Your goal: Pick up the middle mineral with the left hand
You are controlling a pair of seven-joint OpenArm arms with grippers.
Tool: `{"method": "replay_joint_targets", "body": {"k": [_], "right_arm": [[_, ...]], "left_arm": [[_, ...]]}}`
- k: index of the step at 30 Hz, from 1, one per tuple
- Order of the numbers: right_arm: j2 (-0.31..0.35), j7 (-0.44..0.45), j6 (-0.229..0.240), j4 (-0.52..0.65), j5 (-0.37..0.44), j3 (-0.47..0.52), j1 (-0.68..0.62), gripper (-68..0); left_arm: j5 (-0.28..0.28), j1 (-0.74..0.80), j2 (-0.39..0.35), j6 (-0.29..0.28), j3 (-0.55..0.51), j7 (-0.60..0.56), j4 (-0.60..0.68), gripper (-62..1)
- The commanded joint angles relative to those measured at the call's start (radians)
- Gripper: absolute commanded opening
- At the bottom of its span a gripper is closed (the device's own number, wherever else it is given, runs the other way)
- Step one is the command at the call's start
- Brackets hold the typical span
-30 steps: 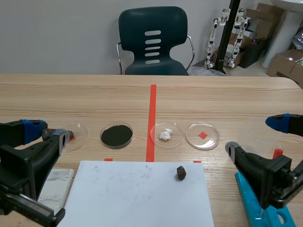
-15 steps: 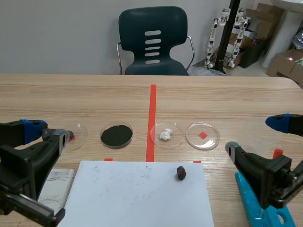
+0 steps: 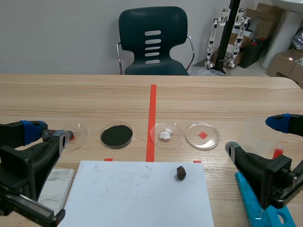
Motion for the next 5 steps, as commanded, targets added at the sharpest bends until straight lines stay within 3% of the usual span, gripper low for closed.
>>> {"method": "replay_joint_targets", "body": {"k": [1, 5], "right_arm": [[0.003, 0.016, 0.001, 0.020, 0.010, 0.008, 0.001, -8.4], [0.003, 0.016, 0.001, 0.020, 0.010, 0.008, 0.001, -8.4]], "left_arm": [[-0.003, 0.000, 0.007, 0.003, 0.003, -0.018, 0.010, -52.4], [-0.003, 0.000, 0.007, 0.003, 0.003, -0.018, 0.010, -52.4]]}}
